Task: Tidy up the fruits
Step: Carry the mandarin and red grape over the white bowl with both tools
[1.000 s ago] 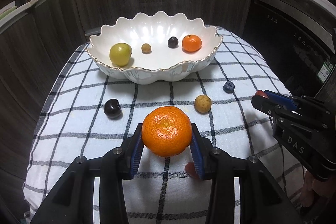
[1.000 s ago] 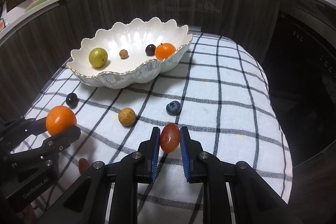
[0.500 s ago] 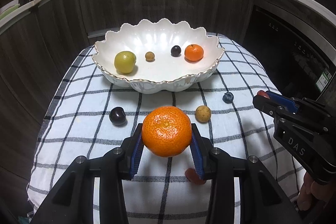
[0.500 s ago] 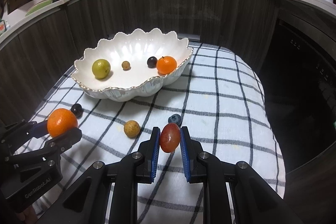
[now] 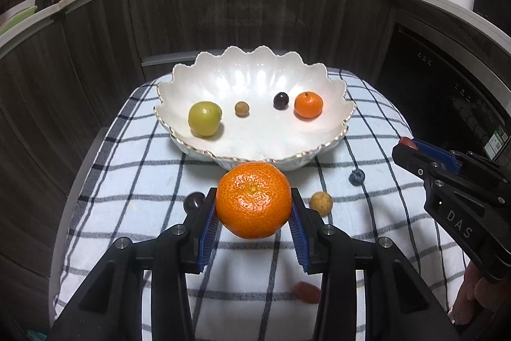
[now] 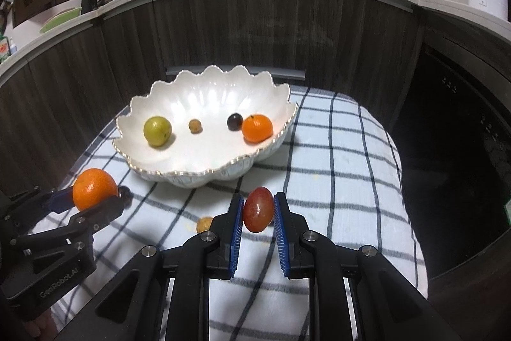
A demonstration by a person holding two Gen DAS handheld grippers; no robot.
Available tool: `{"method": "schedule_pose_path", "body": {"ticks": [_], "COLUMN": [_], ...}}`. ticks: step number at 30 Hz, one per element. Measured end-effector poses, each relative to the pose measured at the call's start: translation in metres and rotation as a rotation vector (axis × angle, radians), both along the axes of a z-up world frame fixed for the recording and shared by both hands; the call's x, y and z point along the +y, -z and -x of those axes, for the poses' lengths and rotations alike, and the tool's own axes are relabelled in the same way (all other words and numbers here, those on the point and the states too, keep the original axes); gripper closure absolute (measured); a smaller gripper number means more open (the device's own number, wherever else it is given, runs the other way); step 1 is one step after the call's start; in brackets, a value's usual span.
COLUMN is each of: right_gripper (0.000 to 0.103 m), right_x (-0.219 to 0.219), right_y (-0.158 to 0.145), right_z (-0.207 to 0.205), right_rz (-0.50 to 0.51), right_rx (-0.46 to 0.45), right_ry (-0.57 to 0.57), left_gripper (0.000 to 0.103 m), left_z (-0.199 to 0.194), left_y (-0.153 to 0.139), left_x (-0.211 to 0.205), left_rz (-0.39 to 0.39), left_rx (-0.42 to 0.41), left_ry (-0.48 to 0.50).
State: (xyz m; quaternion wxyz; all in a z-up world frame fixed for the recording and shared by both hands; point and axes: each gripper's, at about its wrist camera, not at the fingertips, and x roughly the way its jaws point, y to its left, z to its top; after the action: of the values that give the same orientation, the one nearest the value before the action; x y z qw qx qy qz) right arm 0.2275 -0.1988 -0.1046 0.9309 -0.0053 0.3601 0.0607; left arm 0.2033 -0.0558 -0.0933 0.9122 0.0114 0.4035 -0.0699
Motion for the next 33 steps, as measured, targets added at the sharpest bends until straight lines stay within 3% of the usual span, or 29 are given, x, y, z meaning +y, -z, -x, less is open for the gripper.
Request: {"method": "schedule_pose_path", "body": {"ticks": [19,33], "right_gripper": [0.082,0.082], "right_x": [0.014,0.027], "right_y": [-0.029,-0.039], "right_z": [-0.041,-0.076], "right_rz": [-0.005,-0.006], "right_rx": [-0.054,-0.043], "right_ry": [0.004,-0.001], "left_gripper": [0.062,0.062], "left_z": [-0.053,-0.096], "left_y": [-0.021,-0.024], "left_x": [0.006,0.013], "left_rz": [0.009,0.027], "left_rx": [0.0,0.01], "left_ry": [0.039,0.061]}}
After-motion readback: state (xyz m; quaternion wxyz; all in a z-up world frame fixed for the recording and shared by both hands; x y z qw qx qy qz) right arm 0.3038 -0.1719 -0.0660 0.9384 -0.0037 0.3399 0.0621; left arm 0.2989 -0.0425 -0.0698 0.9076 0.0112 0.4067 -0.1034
